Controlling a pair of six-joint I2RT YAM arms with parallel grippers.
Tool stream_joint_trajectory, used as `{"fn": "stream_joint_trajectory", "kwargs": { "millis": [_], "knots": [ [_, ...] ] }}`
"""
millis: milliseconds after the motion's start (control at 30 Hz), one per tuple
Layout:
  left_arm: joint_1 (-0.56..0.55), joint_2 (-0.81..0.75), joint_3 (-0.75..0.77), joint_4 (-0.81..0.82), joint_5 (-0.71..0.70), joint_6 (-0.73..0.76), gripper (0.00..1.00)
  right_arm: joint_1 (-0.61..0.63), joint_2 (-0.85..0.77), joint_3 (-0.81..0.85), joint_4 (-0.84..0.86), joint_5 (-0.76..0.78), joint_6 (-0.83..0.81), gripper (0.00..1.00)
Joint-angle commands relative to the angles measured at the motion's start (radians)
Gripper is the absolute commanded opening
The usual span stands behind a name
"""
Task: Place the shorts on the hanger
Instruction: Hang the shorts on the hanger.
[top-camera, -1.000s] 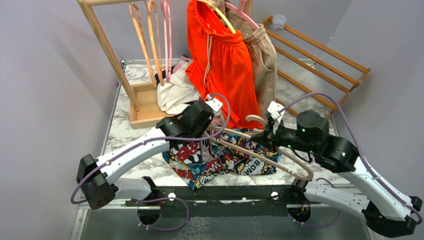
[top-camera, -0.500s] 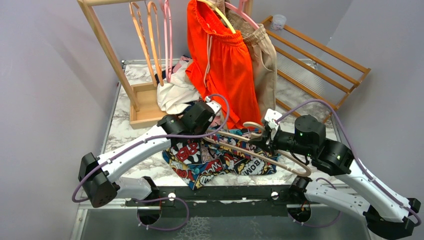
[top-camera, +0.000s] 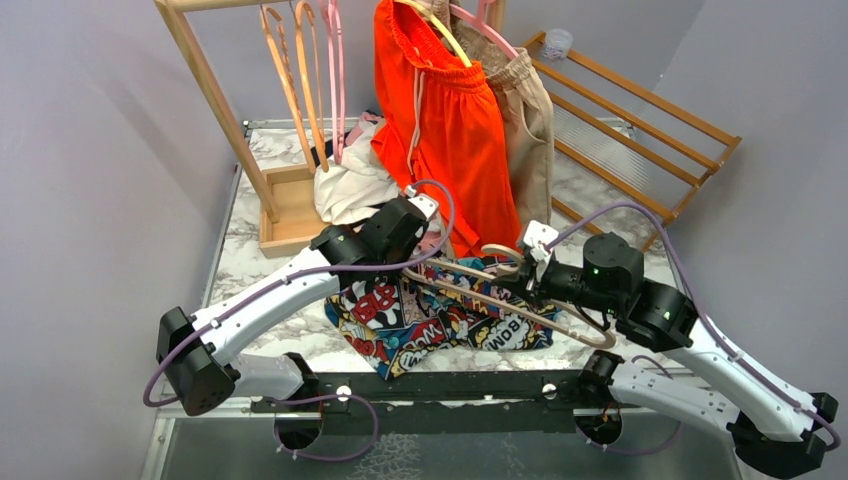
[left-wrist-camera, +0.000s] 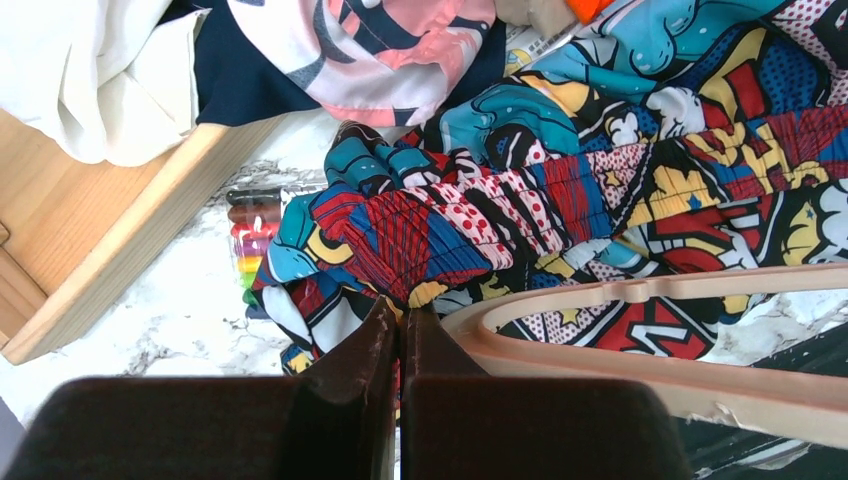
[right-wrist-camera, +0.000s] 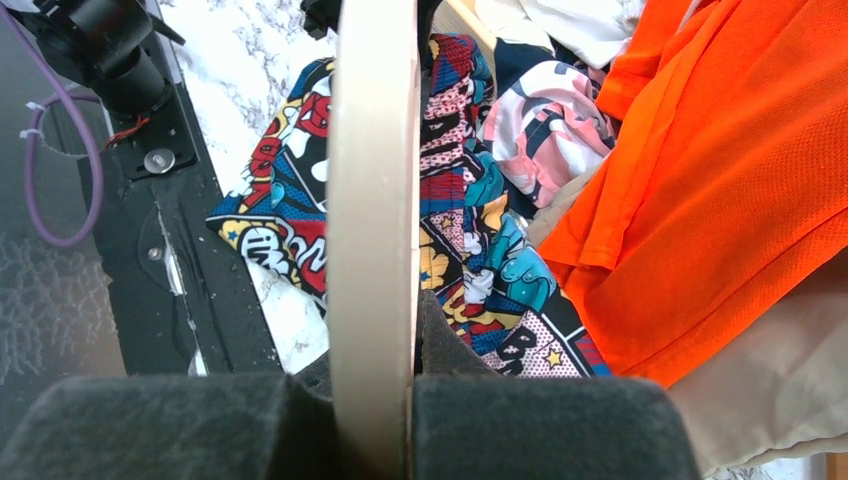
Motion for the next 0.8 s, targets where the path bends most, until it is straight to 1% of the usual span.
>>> {"fn": "stream_joint_trajectory", "kwargs": {
  "millis": [0,200,467,633,767],
  "knots": [
    [0.001,-0.019,0.043,0.01,-0.006,-0.027,0.0,0.018,0.011,-0.015,0.074,0.051,-0.028,0.01],
    [0.004,-0.021,0.05,0.019,-0.001,-0.02,0.0,0.06,0.047,-0.028,0.086,0.099,-0.044,0.01],
    [0.006,-0.028,0.032,0.029,0.007,-0.02,0.0,0.082,0.071,-0.046,0.124,0.195,-0.059,0.01],
    [0.005,-0.039,0.02,0.053,0.009,-0.016,0.0,0.135,0.121,-0.04,0.114,0.255,-0.087,0.01],
    [0.006,-0.057,0.03,0.068,0.024,-0.019,0.0,0.151,0.163,-0.04,0.132,0.287,-0.084,0.01]
  ]
}}
